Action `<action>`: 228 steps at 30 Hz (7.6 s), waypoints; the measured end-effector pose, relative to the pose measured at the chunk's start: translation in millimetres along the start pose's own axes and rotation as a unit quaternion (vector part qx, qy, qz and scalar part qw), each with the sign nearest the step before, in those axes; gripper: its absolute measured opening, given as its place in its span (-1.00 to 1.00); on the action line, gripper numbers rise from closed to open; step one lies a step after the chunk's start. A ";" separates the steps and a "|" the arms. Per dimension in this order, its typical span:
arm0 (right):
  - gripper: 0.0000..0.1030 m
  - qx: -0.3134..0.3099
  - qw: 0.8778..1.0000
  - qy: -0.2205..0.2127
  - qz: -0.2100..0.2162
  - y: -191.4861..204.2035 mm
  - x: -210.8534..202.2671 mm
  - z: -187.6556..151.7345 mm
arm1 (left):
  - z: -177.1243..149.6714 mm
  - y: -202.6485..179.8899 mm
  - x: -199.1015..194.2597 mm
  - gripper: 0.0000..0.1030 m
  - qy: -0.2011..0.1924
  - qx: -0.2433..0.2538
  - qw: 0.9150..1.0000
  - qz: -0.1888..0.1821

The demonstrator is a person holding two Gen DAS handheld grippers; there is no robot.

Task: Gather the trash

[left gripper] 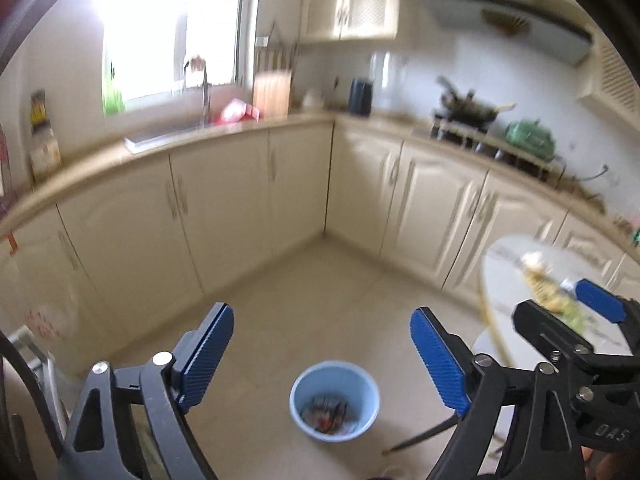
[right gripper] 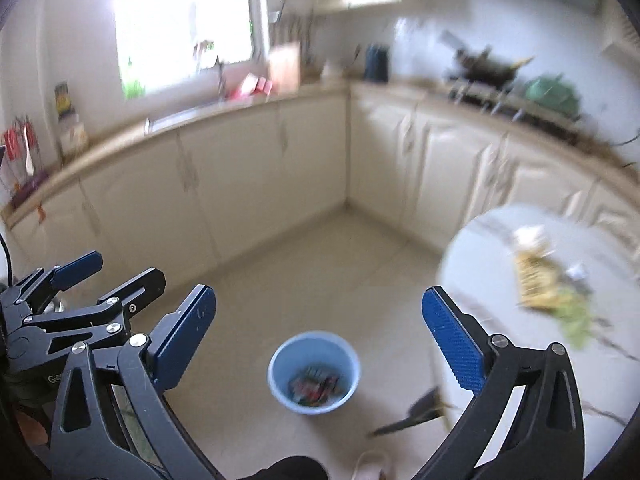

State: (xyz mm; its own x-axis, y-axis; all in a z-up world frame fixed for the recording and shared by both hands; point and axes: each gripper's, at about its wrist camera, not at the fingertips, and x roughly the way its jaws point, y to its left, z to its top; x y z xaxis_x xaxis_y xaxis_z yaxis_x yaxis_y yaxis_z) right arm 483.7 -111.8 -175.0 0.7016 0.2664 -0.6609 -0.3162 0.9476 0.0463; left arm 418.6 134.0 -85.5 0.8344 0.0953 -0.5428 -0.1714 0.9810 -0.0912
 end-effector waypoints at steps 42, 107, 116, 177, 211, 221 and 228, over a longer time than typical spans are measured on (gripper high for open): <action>1.00 0.150 0.952 -0.138 -0.230 -247.7 -200.9 -44.2 | -146.0 -238.8 -12.5 0.99 -0.037 0.109 0.982 -0.148; 0.87 0.158 0.956 0.170 -0.177 -312.4 90.6 -65.0 | -46.8 -256.2 203.2 -0.05 0.171 0.158 0.939 -0.252; -0.18 0.162 0.958 0.163 -0.174 -317.8 69.7 -66.5 | -44.9 -229.9 174.8 -0.05 0.169 0.159 0.933 -0.276; -0.80 0.048 0.914 0.394 0.084 -48.6 436.8 -216.4 | -245.4 87.5 420.6 0.32 0.465 -0.033 0.883 -0.060; 0.78 0.011 0.988 0.144 0.062 15.5 140.5 -45.4 | -122.1 54.0 51.4 0.78 0.119 -0.021 0.992 0.023; 1.00 -0.003 0.998 -0.043 0.038 -5.6 -32.4 10.4 | -150.3 -16.0 -99.3 0.98 -0.082 0.007 0.997 -0.014; 1.00 -0.018 0.989 -0.132 -0.061 -15.6 -123.8 19.3 | -204.9 -72.0 -169.7 0.99 -0.195 0.033 0.980 -0.016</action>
State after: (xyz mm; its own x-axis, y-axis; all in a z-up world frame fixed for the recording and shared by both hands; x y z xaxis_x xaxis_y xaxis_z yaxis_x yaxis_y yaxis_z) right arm 414.1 -156.2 -79.4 0.8770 0.1914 -0.4407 -0.2378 0.9699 -0.0519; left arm 182.0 12.6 -157.9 0.9779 0.1091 -0.1784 -0.1183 0.9921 -0.0419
